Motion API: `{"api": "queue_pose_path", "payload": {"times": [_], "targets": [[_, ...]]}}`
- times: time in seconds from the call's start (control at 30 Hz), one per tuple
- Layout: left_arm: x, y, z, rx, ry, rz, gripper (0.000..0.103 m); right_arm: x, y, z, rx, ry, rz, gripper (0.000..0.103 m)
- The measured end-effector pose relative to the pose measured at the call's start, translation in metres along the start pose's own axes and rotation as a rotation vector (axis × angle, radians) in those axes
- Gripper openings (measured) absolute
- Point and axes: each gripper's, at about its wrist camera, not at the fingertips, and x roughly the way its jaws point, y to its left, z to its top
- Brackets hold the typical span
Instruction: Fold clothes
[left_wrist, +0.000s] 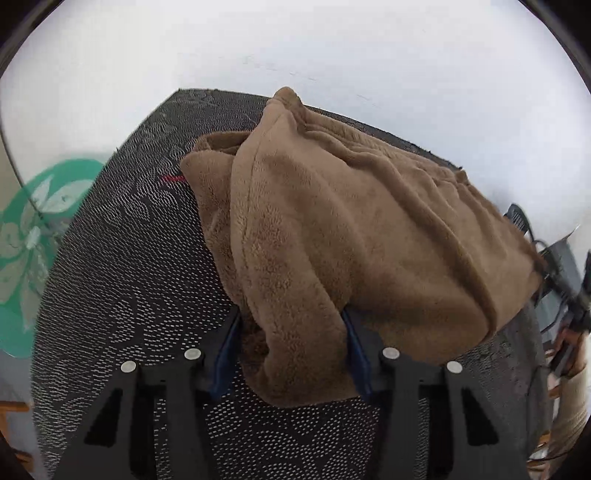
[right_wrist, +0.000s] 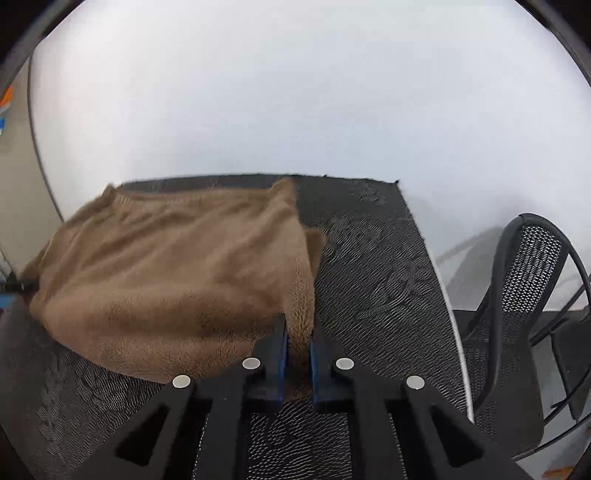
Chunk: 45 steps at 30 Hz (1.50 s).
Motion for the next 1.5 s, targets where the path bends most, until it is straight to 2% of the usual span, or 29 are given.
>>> {"api": "queue_pose_path", "payload": {"times": [0.13,0.2,0.23,0.3,0.43,0.5,0.53,0.6,0.63,0.67,0.7,0.83,1.0,1.03,1.1,1.17,1.23,1.37,1.5], "targets": [[-0.006,-0.005,0.003,0.037,-0.019,0.033,0.046,-0.01,0.002,0.003,-0.029,-0.049,-0.088,0.01],[-0.014,0.001,0.002,0.042,-0.023,0.043,0.043,-0.019,-0.002,0.003,-0.023,-0.092,-0.168,0.0],[-0.016,0.003,0.001,0.042,-0.021,0.039,0.043,-0.02,-0.008,0.002,-0.006,-0.089,-0.179,0.0],[-0.016,0.007,-0.003,0.043,-0.01,0.023,0.043,-0.019,-0.022,0.0,0.034,-0.064,-0.171,0.0],[-0.012,0.01,-0.011,0.044,0.007,0.017,0.044,-0.023,-0.021,-0.007,0.025,-0.065,-0.025,0.001],[-0.01,0.011,-0.012,0.031,0.006,0.011,0.046,-0.019,-0.024,-0.004,0.08,-0.059,0.029,0.003],[-0.009,0.011,-0.012,0.023,0.005,0.01,0.048,-0.015,-0.026,-0.001,0.11,-0.055,0.051,0.009],[-0.013,0.014,-0.008,0.013,-0.01,0.012,0.055,-0.006,-0.033,0.006,0.168,-0.05,0.102,0.043],[-0.016,0.015,-0.006,0.008,-0.018,0.013,0.056,-0.002,-0.036,0.01,0.197,-0.048,0.129,0.084],[-0.019,0.016,-0.004,0.003,-0.026,0.014,0.058,0.0,-0.036,0.015,0.201,-0.065,0.129,0.097],[-0.021,0.017,-0.002,-0.001,-0.035,0.015,0.059,0.001,-0.034,0.019,0.196,-0.087,0.121,0.097],[-0.035,0.023,0.013,-0.027,-0.084,0.019,0.07,0.017,-0.018,0.035,0.132,-0.074,0.125,0.096],[-0.034,0.019,0.039,-0.016,-0.123,0.023,0.079,0.052,0.004,0.05,0.028,-0.003,0.133,0.096],[-0.027,0.015,0.044,0.0,-0.108,0.028,0.079,0.061,0.007,0.052,0.013,0.018,0.131,0.094],[-0.007,0.006,0.053,0.038,-0.058,0.039,0.08,0.088,0.01,0.052,0.013,0.096,0.139,0.082],[0.017,-0.001,0.056,0.063,0.003,0.054,0.08,0.106,0.011,0.05,0.026,0.153,0.145,0.034],[0.036,-0.005,0.056,0.075,0.041,0.071,0.08,0.113,0.013,0.047,0.023,0.167,0.117,0.018],[0.047,-0.002,0.051,0.06,0.032,0.075,0.08,0.089,-0.003,0.054,0.035,0.059,0.003,0.013],[0.049,0.003,0.049,0.06,0.027,0.081,0.083,0.1,-0.011,0.051,0.022,0.096,-0.034,0.013]]}}
